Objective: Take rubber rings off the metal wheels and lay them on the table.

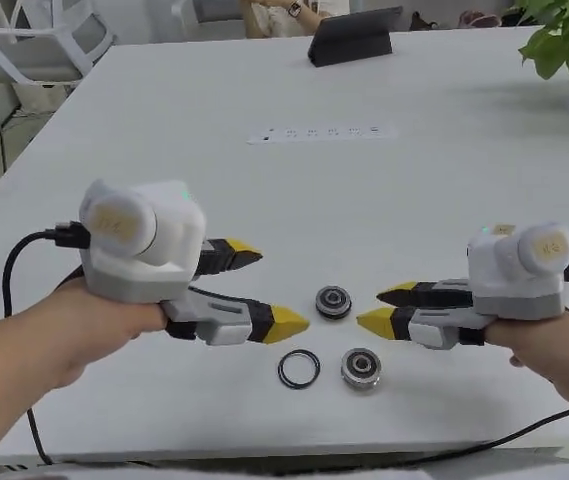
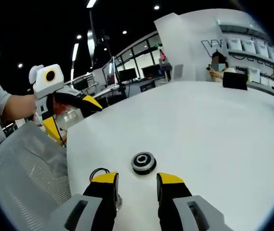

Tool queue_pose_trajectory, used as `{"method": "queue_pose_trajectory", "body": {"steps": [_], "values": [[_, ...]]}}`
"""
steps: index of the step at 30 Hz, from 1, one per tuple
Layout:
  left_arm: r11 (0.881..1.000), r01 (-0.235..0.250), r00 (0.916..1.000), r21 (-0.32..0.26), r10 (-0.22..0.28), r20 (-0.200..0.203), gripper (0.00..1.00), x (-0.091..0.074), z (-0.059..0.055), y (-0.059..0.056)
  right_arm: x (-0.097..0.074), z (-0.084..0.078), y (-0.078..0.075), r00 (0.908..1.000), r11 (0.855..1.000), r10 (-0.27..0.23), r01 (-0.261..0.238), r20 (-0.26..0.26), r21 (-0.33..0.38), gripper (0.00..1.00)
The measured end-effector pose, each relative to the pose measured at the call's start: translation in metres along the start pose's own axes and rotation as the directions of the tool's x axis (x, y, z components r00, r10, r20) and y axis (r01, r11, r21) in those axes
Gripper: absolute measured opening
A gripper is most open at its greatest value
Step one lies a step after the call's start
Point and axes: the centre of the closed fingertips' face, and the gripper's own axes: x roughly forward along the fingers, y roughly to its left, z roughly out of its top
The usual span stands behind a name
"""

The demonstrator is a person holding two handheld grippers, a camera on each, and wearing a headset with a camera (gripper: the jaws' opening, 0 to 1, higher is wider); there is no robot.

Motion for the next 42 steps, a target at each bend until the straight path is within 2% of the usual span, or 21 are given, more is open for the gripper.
{"method": "queue_pose_trajectory", "body": {"steps": [7,20,35,42], "values": [[1.000,0.006,1.0000,-0.008,-0.006,0.001,0.52,0.011,0.000,0.007,0.003,-0.001,-0.005,1.0000,1.000,-0.006,0.006,0.000,-0.010,0.32],[1.000,0.008,0.9999,-0.016,-0.008,-0.008,0.47,0.030,-0.008,0.021,0.012,-0.006,-0.010,0.9998,0.999,-0.010,0.009,-0.018,-0.032,0.34],[0.999,0.045,0.9986,-0.013,-0.045,-0.028,0.42,0.058,-0.012,0.017,0.023,-0.008,-0.014,0.9996,0.999,0.002,-0.003,-0.029,-0.046,0.35],[0.999,0.052,0.9977,-0.015,-0.053,-0.042,0.36,0.070,-0.017,0.021,0.024,-0.009,-0.014,0.9995,0.999,0.004,-0.005,-0.031,-0.049,0.35]]}}
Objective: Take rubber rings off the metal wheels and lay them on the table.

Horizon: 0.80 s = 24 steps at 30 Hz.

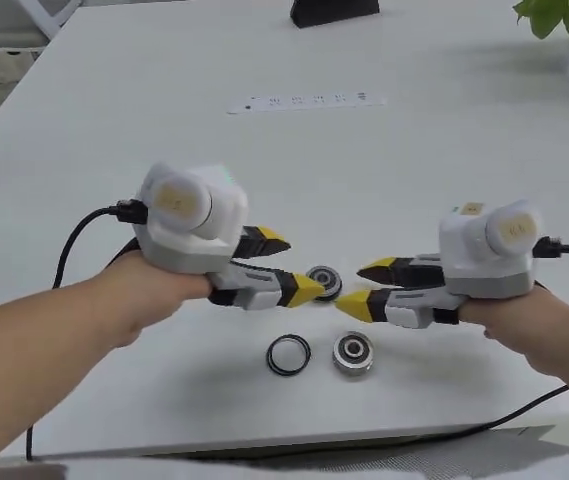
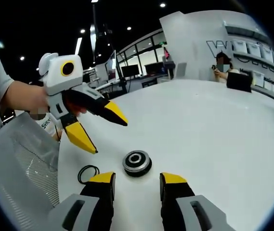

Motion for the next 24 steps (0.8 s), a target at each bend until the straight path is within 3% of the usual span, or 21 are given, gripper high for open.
{"method": "queue_pose_trajectory", "body": {"steps": [6,15,24], "values": [[1.000,0.003,0.9999,0.006,-0.003,-0.017,0.32,0.011,-0.004,0.004,0.000,-0.003,-0.001,1.0000,1.000,-0.004,0.004,-0.001,0.005,0.35],[1.000,0.027,0.9986,0.012,-0.027,-0.045,0.26,0.026,-0.013,-0.002,-0.001,-0.007,-0.002,0.9999,1.000,-0.008,0.008,-0.008,0.005,0.35],[1.000,0.012,0.9987,0.005,-0.011,-0.049,0.18,0.035,-0.011,-0.001,-0.001,-0.008,-0.002,0.9999,1.000,-0.007,0.007,-0.010,0.006,0.35]]}}
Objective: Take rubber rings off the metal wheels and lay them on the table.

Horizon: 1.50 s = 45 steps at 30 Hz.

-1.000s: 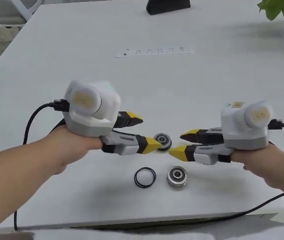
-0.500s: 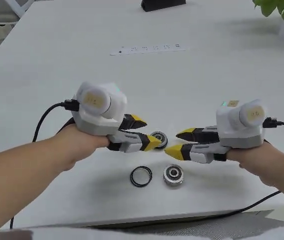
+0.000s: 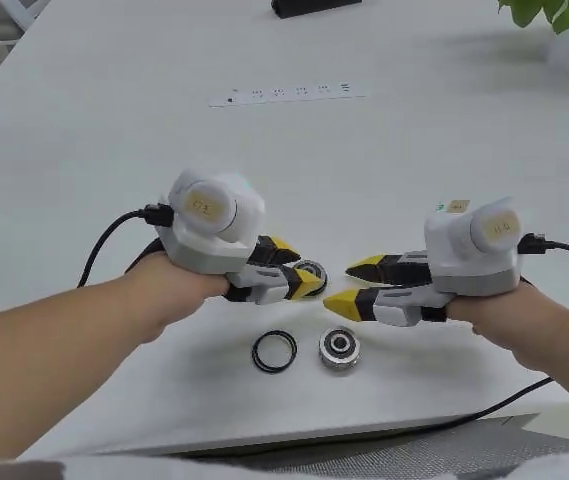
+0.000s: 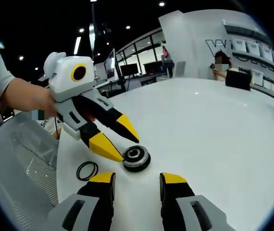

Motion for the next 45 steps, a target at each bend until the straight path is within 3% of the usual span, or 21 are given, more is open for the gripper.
{"method": "queue_pose_trajectory", "body": {"steps": [12,33,45], "values": [[0.998,-0.010,0.9994,0.067,0.012,-0.031,0.11,0.003,-0.008,0.000,0.002,-0.001,0.000,1.0000,1.000,0.001,-0.001,-0.005,-0.003,0.35],[0.998,-0.030,0.9991,0.054,0.032,-0.029,0.07,0.004,-0.008,0.002,0.020,0.007,0.004,1.0000,1.000,0.002,-0.002,0.001,-0.020,0.33],[0.998,-0.038,0.9987,0.047,0.039,-0.031,0.07,0.004,-0.007,0.002,0.025,0.009,-0.001,0.9999,1.000,-0.012,0.012,0.003,-0.020,0.28]]}}
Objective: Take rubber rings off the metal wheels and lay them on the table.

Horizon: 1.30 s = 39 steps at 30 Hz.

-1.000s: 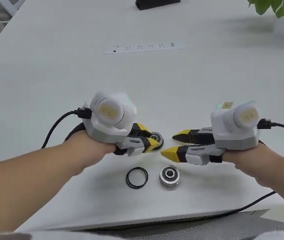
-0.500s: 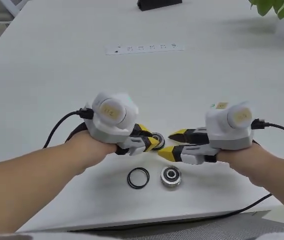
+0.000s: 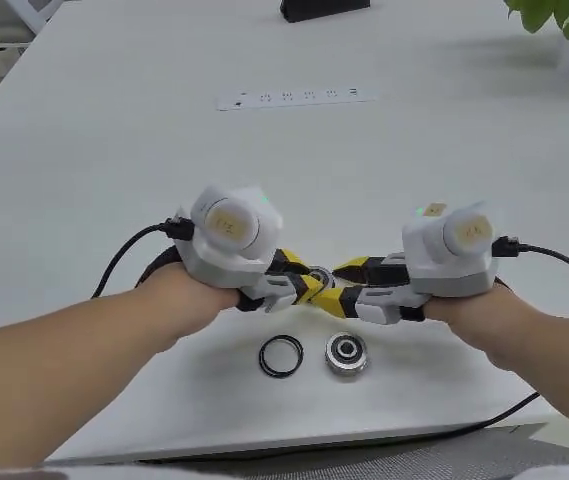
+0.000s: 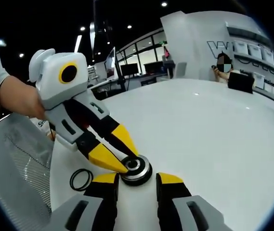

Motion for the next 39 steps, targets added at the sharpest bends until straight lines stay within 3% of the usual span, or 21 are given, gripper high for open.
{"method": "queue_pose_trajectory", "body": {"steps": [35,39], "values": [[1.000,-0.009,1.0000,-0.004,0.009,0.000,0.07,-0.0008,-0.0003,-0.0012,-0.0079,-0.0020,0.0061,1.0000,0.999,-0.009,0.009,-0.003,-0.046,0.17],[1.000,-0.011,0.9999,-0.005,0.011,0.001,0.07,-0.0010,-0.0004,-0.0012,-0.0092,-0.0042,0.0057,0.9999,0.999,-0.011,0.010,-0.011,-0.052,0.11]]}}
